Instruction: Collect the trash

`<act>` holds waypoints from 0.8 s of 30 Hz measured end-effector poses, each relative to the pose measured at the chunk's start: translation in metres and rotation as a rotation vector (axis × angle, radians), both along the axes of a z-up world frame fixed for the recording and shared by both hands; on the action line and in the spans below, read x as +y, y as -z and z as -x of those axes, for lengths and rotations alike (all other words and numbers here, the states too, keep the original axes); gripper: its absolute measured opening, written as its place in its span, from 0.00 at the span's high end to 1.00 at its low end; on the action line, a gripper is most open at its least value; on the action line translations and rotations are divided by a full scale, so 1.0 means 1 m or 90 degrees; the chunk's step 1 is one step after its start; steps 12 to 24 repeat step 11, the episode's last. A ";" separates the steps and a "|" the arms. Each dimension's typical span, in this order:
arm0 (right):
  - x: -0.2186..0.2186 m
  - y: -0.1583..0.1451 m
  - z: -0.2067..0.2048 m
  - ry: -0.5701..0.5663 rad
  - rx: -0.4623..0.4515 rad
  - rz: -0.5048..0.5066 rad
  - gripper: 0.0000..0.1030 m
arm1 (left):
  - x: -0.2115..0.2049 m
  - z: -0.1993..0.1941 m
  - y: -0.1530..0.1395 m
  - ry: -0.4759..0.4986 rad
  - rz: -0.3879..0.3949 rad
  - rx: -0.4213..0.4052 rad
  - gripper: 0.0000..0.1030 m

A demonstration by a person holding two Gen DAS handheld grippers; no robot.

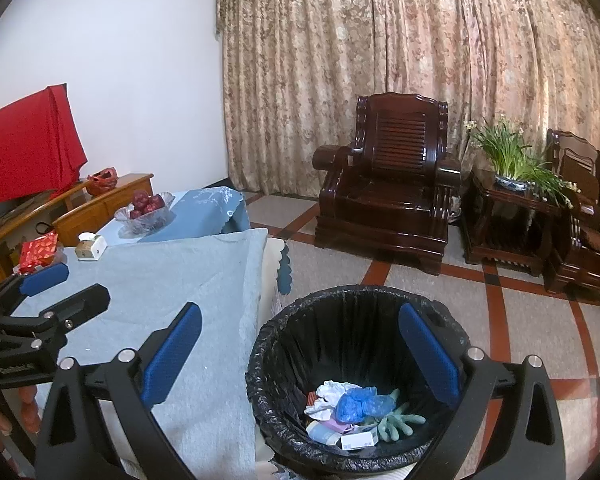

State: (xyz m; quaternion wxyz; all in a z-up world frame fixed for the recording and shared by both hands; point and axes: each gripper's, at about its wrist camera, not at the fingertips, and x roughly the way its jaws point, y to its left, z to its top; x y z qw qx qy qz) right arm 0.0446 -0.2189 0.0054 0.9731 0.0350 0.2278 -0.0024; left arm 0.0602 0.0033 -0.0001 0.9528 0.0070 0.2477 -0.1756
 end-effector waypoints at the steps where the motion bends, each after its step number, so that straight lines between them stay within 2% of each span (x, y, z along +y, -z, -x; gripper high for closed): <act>1: 0.001 0.002 0.001 0.000 0.000 0.000 0.06 | -0.002 -0.001 0.000 -0.001 0.000 0.001 0.05; 24: 0.000 0.008 0.001 0.004 0.005 -0.003 0.06 | 0.004 0.005 0.004 -0.003 -0.002 0.006 0.05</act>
